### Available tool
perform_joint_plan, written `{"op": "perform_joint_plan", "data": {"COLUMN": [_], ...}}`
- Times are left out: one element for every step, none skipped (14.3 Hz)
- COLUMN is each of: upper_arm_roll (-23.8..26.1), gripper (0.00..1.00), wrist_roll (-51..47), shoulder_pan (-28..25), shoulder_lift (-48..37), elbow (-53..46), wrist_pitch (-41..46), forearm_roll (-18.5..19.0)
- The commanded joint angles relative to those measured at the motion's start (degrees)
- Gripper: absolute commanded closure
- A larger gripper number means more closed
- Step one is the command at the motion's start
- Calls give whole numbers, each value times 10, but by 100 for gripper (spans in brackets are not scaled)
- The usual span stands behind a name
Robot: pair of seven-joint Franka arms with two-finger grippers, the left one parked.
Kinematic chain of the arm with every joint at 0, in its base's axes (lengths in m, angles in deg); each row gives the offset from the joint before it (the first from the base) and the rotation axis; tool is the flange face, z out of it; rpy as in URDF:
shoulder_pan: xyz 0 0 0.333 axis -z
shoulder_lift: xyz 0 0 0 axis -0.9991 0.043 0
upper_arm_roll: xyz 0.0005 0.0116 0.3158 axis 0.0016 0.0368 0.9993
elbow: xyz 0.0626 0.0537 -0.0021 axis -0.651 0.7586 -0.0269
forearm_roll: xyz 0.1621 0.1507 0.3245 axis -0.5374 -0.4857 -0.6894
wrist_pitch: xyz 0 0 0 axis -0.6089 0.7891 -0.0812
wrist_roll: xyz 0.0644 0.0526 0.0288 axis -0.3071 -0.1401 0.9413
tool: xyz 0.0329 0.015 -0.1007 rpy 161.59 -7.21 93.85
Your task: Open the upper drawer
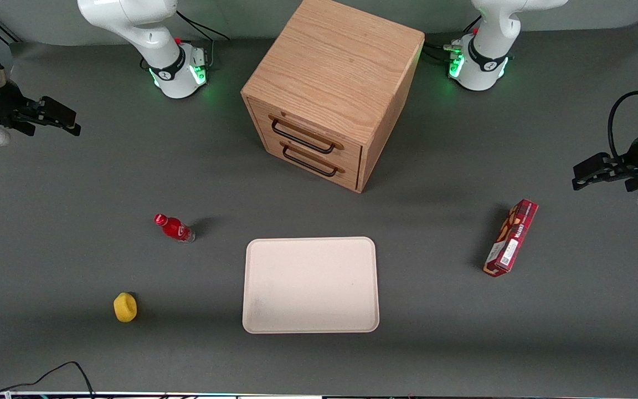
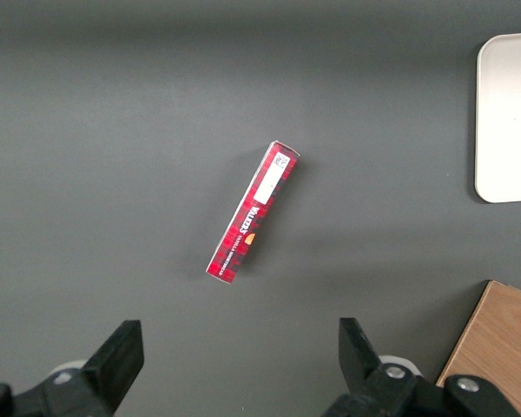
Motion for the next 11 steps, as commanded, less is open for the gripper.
{"op": "perform_joint_plan", "data": {"upper_arm_roll": [-2,0,5,18,32,44,56,76,92,106,114], "gripper": [0,0,0,0,0,0,0,0,0,0,0], "wrist_roll": [-9,-5,4,12,14,16,24,58,115,200,280], "shoulder_pan": [-5,-5,-15,-26,-27,-27,-29,-28,-28,-28,-28], "shoulder_lift": [2,5,9,23,42,51,53,59,72,78,93], "elbow": [-9,-14,-25,-54,-88,-105,-106,-108,-109,-108,-111], "wrist_pitch": [9,8,1,1,7,8,8,6,8,4,-1], "forearm_roll": [-2,-10,-11,-11,-21,-47,-70,-85,-99,-119,-128]}}
